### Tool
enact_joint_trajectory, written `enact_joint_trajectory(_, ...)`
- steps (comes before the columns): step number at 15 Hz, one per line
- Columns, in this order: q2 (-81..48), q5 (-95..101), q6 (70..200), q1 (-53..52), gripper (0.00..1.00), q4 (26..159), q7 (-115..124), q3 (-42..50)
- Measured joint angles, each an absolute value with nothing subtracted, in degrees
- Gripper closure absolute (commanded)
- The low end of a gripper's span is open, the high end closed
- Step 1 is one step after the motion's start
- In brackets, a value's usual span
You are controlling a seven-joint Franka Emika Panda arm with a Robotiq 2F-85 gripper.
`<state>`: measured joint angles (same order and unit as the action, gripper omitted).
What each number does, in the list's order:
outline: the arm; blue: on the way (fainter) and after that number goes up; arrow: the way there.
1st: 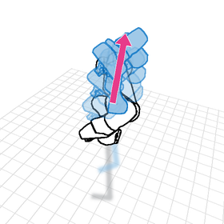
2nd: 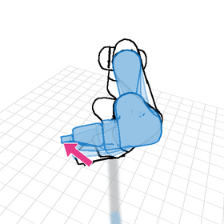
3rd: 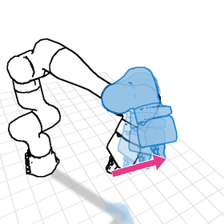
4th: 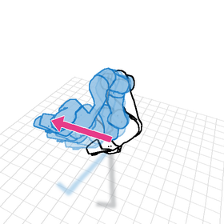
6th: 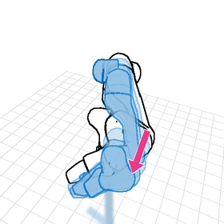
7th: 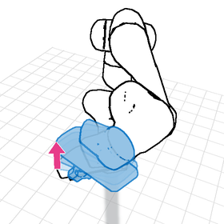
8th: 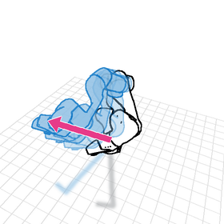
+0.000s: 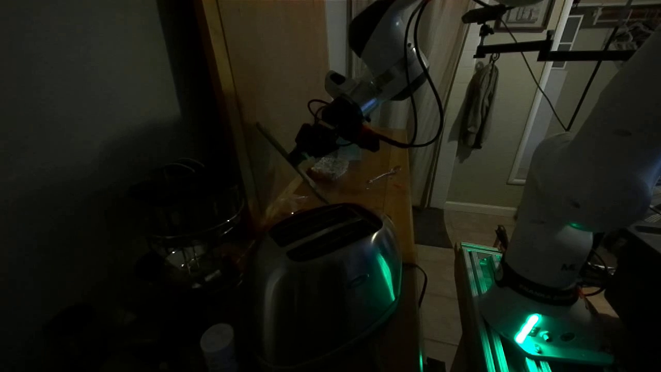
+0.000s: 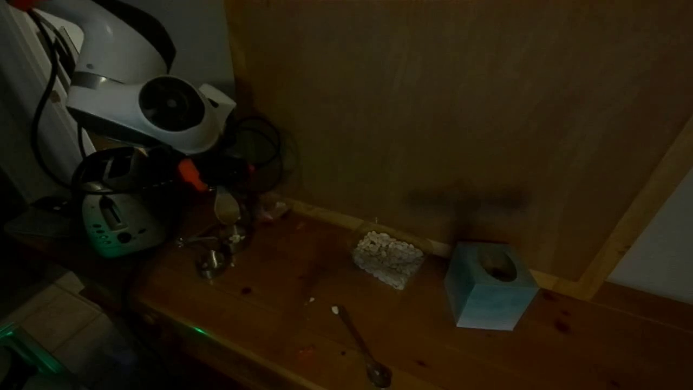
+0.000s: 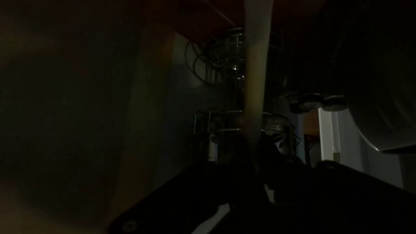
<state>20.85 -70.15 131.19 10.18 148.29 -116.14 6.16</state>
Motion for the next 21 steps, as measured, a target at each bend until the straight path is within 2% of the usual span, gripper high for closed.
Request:
enact_joint_trajectory(6,21.95,-51.92,145.82,10.10,0.95,148.62,-100.59,0.76)
enact_joint_trajectory(12,20.77,-25.55,150.25,17.65,0.94,150.49,-79.09,-4.65)
enact_joint_trajectory(13,20.31,-21.30,150.20,20.06,0.85,150.54,-75.79,-5.82)
enact_joint_trajectory(17,19.15,-13.64,150.17,25.49,0.85,150.48,-69.72,-8.21)
enact_joint_trajectory(18,19.14,-13.52,150.17,25.54,0.93,150.47,-69.58,-8.29)
enact_joint_trajectory(21,18.98,-10.32,150.19,21.93,0.94,150.46,-66.92,-4.30)
